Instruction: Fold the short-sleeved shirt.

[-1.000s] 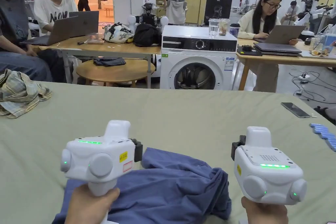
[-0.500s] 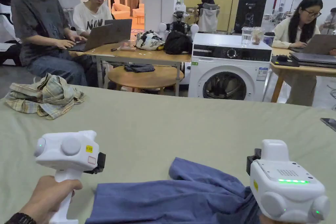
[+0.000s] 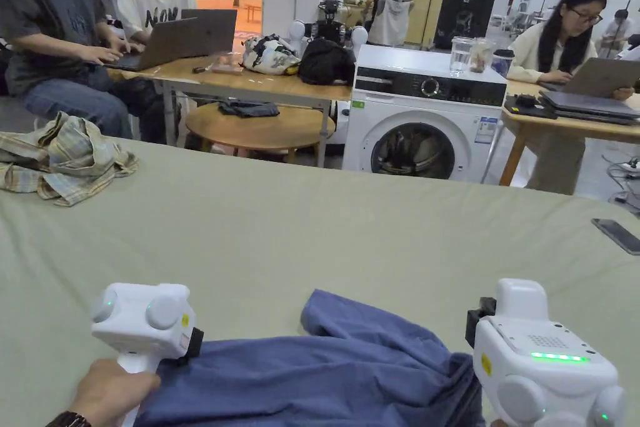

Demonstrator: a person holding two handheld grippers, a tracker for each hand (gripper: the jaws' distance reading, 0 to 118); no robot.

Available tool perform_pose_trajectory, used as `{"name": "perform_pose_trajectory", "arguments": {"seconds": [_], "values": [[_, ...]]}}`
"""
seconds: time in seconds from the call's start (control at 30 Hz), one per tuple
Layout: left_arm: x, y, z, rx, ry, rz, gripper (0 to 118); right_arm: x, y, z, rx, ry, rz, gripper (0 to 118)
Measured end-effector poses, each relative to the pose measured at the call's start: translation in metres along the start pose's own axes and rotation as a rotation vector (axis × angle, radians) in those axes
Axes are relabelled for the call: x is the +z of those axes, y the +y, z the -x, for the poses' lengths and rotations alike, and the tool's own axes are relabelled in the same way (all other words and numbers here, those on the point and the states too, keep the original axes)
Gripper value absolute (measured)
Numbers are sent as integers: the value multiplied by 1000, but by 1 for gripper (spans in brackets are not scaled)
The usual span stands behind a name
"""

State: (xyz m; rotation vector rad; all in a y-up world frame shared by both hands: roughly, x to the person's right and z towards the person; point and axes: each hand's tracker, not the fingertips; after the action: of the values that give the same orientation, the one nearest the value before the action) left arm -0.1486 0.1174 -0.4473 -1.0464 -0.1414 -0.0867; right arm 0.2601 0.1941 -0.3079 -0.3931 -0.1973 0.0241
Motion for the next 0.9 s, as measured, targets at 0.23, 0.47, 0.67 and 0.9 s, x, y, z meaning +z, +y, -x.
{"name": "perform_pose_trajectory", "arguments": {"seconds": [0.23, 0.47, 0.67, 0.9], "values": [[40, -15, 6, 18, -30, -66, 0, -41, 19, -33, -63, 54, 220, 0], [69, -23, 18, 69, -75, -128, 0, -97, 5, -40, -72, 135, 504, 61], [70, -27, 16, 63, -87, -130, 0, -127, -40, -28, -73, 185, 698, 53], [64, -25, 17, 59, -84, -117, 0, -117, -36, -30, -44, 127, 571, 2]]}}
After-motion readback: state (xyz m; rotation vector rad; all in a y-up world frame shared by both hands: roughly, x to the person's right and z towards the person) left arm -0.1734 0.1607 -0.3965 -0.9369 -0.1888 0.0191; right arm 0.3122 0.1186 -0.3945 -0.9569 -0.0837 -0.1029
